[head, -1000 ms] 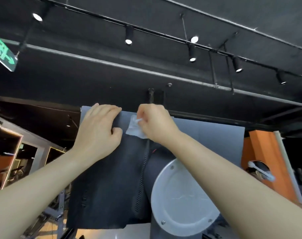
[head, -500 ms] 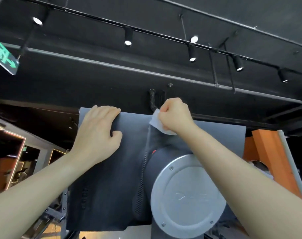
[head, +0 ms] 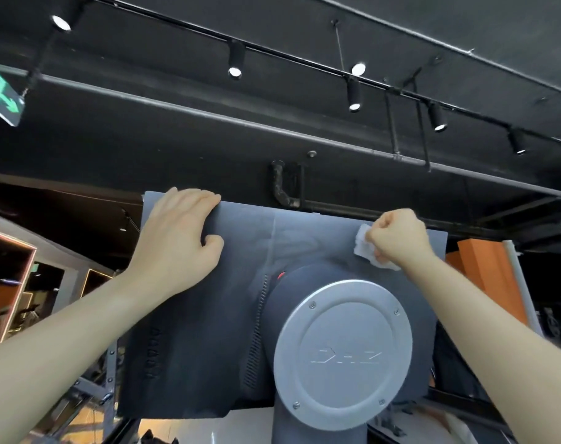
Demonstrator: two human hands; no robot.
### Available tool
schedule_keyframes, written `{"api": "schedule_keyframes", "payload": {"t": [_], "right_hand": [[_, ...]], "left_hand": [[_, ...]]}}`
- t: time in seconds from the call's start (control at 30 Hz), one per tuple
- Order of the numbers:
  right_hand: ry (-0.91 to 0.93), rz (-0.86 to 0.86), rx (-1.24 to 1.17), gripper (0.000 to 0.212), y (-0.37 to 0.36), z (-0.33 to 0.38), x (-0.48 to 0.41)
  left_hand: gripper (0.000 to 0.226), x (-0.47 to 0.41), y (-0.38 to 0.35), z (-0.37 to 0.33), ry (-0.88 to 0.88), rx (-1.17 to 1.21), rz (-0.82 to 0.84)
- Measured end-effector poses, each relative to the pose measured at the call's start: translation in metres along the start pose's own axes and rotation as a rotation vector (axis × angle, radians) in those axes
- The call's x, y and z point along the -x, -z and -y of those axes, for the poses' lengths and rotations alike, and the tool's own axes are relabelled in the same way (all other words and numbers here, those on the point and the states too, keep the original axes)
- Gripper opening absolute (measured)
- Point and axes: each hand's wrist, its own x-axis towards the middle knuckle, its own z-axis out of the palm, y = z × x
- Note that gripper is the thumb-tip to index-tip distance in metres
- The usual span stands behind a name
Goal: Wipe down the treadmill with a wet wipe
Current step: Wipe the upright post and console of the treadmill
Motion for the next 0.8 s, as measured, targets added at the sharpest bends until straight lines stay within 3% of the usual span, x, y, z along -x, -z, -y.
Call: {"api": "schedule_keyframes", "payload": {"t": [0.1,0.2,0.3,0.43,0.63,0.73,0.8], "right_hand": [[0.193,0.114,-0.02,0.014,-0.025,0.048,0.017],[0.459,0.39,-0.063,0.014,-0.046,0.089,0.041],[0.633,0.578,0.085,0.01,-0.043,0.091,0.048],[0.442,0.499,0.156,0.029,-0.011,0.036,0.017],[0.023,0.099,-0.034,0.015,-0.011,-0.019,0.008],[0.189,0.007,-0.216,0.015,-0.034,0.011,0.009],[0.42,0.091,-0.284,0.006,-0.037,0.036,0.015]], "left_hand": [[0.067,-0.001,-0.001,-0.002,0.02,0.003,0.005],[0.067,-0.002,-0.001,-0.002,0.022,-0.005,-0.003],[0.064,-0.001,0.0,-0.003,0.027,-0.001,0.001],[0.062,0.001,0.002,-0.005,0.032,0.009,0.007],[0.062,-0.006,-0.002,-0.036,0.001,0.016,0.063],[0.069,-0.015,-0.006,-0.069,0.003,0.106,0.152],[0.061,-0.024,-0.011,-0.091,0.041,0.139,0.173]]}}
